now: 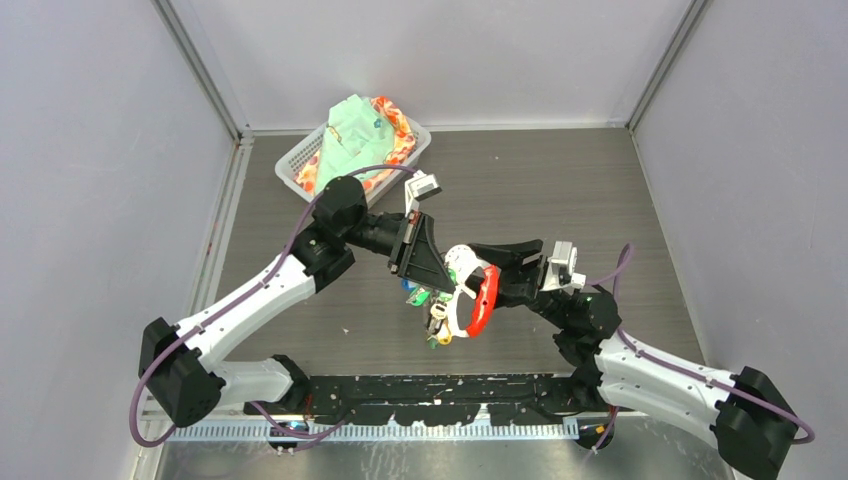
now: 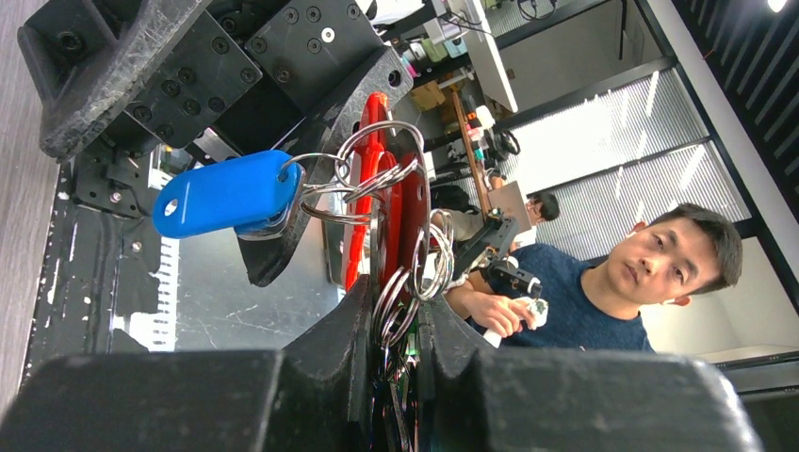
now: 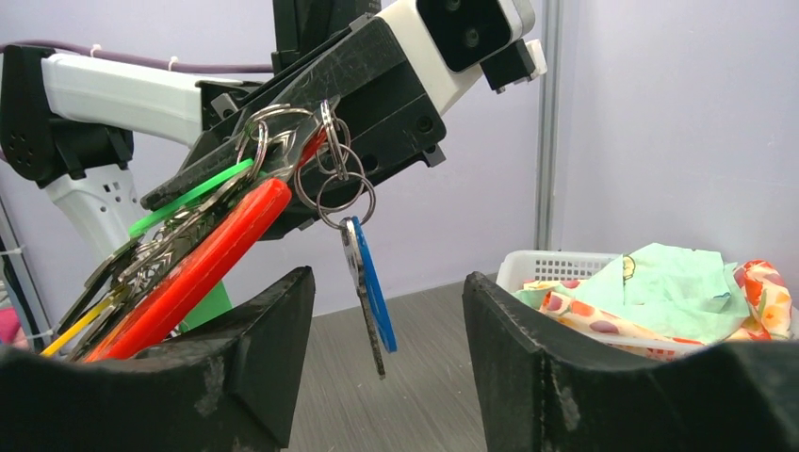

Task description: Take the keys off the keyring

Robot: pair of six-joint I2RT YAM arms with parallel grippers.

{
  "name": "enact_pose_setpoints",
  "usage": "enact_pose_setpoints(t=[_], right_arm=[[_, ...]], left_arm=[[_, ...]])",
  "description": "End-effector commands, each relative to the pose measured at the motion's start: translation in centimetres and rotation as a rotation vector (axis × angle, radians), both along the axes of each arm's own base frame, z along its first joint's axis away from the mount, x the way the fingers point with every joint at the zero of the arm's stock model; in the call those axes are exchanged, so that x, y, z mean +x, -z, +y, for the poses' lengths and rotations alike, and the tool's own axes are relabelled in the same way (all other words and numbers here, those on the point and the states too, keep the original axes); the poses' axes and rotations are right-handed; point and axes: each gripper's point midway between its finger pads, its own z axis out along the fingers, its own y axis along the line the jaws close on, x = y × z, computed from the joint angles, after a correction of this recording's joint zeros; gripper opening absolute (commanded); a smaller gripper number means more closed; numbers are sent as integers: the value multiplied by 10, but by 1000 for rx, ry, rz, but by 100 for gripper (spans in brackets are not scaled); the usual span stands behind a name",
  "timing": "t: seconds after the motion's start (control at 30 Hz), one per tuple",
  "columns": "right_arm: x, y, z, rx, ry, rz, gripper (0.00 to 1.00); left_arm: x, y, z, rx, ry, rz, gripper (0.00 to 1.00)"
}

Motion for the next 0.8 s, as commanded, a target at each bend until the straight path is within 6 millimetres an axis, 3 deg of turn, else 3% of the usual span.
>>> enact_pose_setpoints(t=[0.0, 0.57, 0.67, 0.77], right_arm=[[-7, -42, -10, 112, 18, -98, 62], [-2, -46, -6, 138, 22, -78, 40], [-1, -48, -7, 144, 30, -75, 32], [3, -47, -10, 137, 56, -63, 17]], left_arm=[[-3, -10, 3, -39, 11, -34, 0], [-3, -1, 3, -27, 13, -10, 0], [-3, 2, 3, -22, 12, -4, 0], [-4, 4, 4, -21, 13, -6, 0]])
